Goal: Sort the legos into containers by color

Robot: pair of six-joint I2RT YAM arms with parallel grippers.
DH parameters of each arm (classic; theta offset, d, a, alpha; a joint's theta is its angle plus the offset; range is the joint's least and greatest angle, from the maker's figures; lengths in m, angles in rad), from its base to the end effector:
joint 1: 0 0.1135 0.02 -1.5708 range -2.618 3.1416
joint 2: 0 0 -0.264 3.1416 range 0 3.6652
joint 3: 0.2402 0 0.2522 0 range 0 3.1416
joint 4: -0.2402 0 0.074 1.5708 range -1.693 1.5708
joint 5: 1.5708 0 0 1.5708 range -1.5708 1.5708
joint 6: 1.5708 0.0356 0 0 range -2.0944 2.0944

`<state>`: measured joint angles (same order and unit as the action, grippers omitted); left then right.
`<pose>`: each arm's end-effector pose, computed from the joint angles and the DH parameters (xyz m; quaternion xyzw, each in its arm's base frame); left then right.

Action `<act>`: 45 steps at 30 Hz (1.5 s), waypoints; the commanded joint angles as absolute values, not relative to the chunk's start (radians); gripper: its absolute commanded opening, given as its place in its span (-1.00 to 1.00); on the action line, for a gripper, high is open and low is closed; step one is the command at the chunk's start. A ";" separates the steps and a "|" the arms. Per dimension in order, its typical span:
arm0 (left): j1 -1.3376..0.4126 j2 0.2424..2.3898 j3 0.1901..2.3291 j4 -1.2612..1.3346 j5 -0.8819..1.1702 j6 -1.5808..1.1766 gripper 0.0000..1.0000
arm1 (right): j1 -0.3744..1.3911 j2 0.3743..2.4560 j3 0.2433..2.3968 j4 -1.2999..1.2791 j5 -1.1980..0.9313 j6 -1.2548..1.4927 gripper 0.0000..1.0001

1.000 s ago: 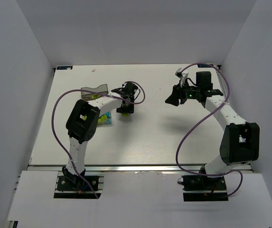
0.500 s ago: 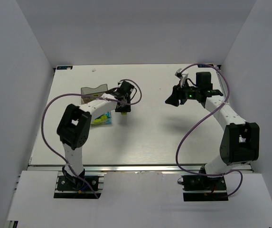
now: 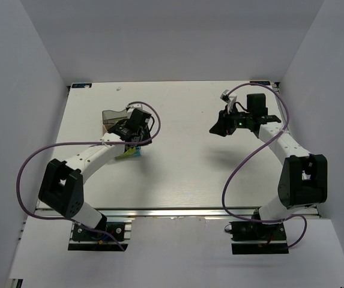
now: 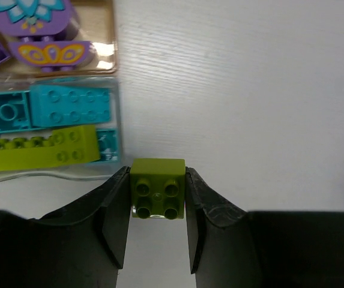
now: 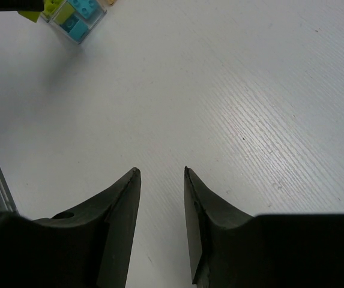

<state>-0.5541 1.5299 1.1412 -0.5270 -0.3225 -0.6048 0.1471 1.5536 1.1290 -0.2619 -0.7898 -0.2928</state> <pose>0.2817 -0.1610 0.2545 -0.0753 0.9329 -0.0467 0.3490 0.3326 0.0748 0.2684 -0.3427 0.7783 0.3180 0.4192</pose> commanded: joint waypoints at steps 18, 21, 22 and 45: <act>-0.387 1.496 1.035 -0.428 -0.321 -0.568 -0.28 | 0.175 1.528 1.123 -0.268 -0.805 -0.316 -0.16; -0.385 1.519 1.057 -0.429 -0.328 -0.560 0.04 | 0.175 1.526 1.123 -0.270 -0.805 -0.318 -0.15; -0.385 1.532 1.063 -0.431 -0.328 -0.558 0.09 | 0.175 1.526 1.123 -0.273 -0.804 -0.318 -0.15; -0.385 1.263 1.051 -0.413 -0.262 -0.589 0.96 | 0.175 1.526 1.235 -0.423 -0.712 -0.478 0.74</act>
